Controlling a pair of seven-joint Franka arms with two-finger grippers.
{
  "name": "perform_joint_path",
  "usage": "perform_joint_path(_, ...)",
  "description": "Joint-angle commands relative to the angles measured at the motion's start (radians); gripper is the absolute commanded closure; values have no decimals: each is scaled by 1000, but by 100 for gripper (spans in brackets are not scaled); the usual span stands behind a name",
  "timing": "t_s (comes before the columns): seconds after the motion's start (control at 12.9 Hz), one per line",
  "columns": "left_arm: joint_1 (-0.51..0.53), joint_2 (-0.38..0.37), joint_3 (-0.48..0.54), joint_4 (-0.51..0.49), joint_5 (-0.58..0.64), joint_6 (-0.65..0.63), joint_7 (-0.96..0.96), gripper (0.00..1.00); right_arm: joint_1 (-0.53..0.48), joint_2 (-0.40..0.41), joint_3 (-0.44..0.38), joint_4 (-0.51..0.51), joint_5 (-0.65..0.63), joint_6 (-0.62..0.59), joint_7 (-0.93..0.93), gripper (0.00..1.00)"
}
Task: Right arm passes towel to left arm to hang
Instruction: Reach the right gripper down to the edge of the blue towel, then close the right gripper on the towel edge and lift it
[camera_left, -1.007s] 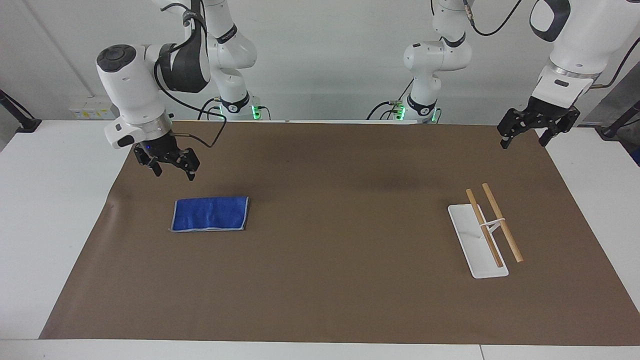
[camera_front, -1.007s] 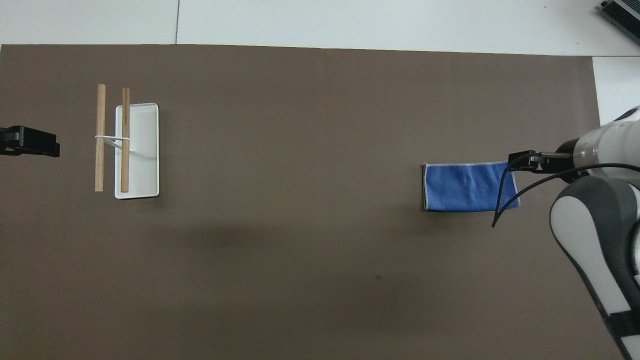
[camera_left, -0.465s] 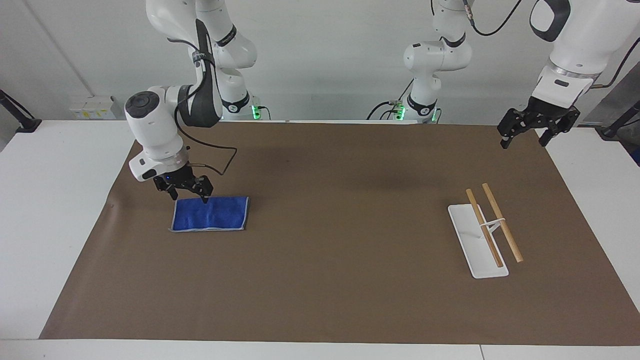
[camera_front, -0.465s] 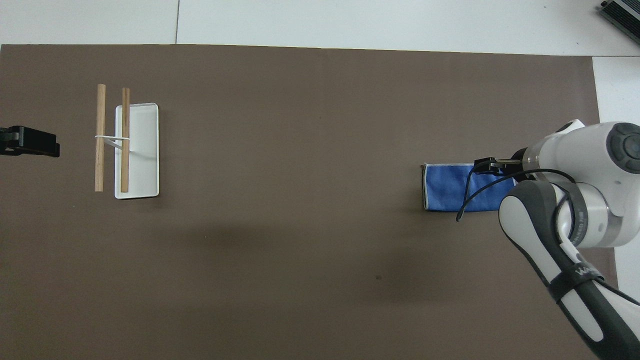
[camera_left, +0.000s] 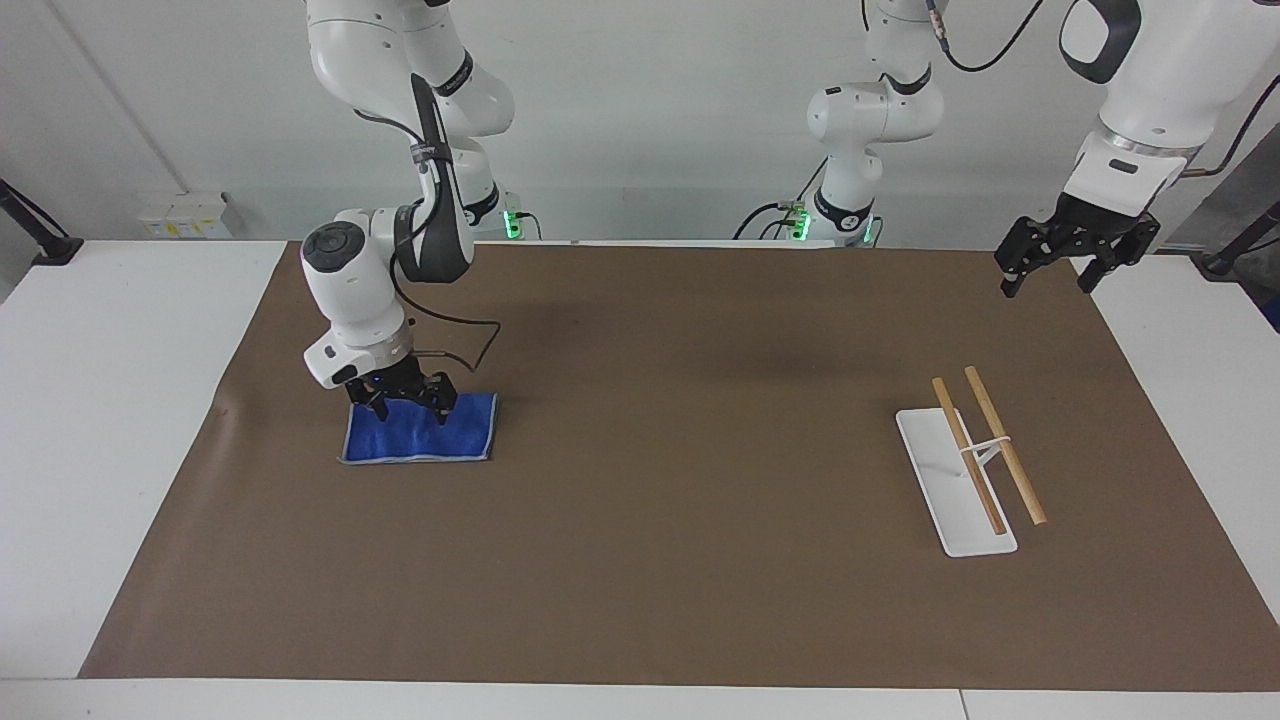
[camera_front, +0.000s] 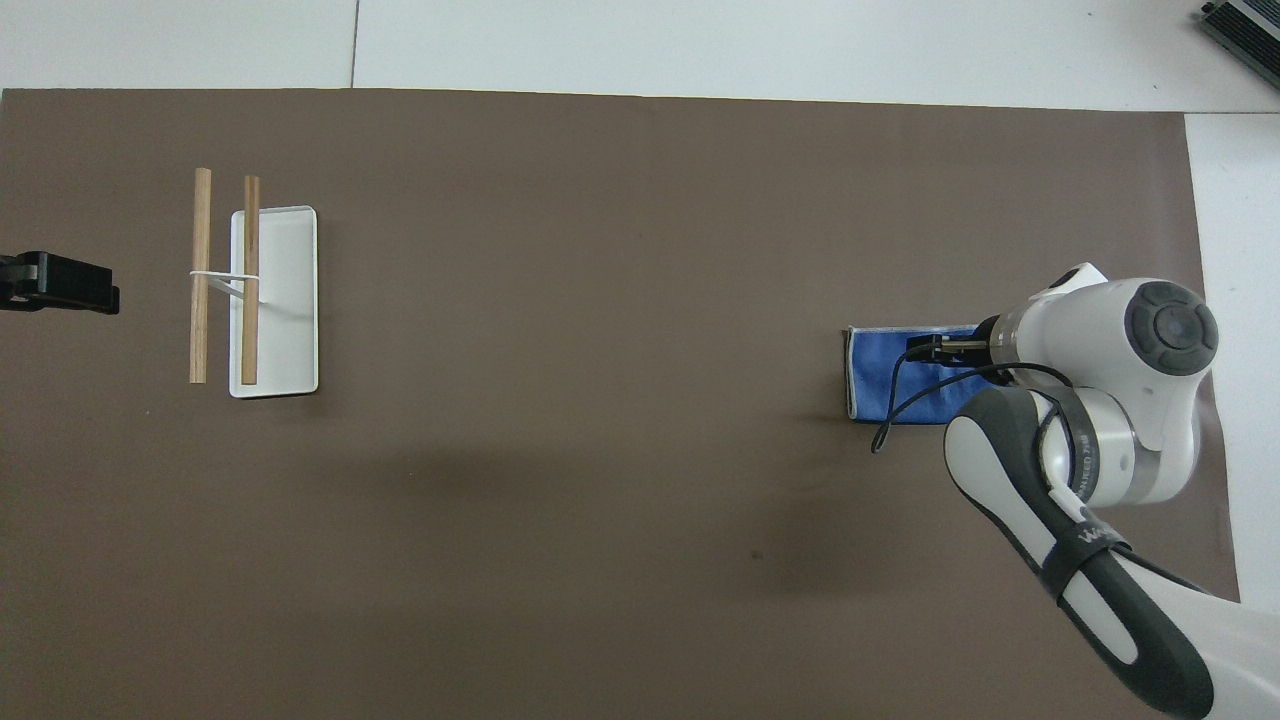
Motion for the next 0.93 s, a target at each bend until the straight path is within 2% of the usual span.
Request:
perform_joint_path(0.0, 3, -12, 2, -15, -12, 2, -5, 0, -6, 16, 0, -27, 3, 43, -40, 0)
perform_joint_path(0.23, 3, -12, 2, -15, -12, 2, -5, 0, -18, 48, 0, -30, 1, 69, -80, 0)
perform_joint_path(0.85, 3, -12, 2, -15, -12, 2, -5, 0, -19, 55, -1, -63, 3, 78, -80, 0)
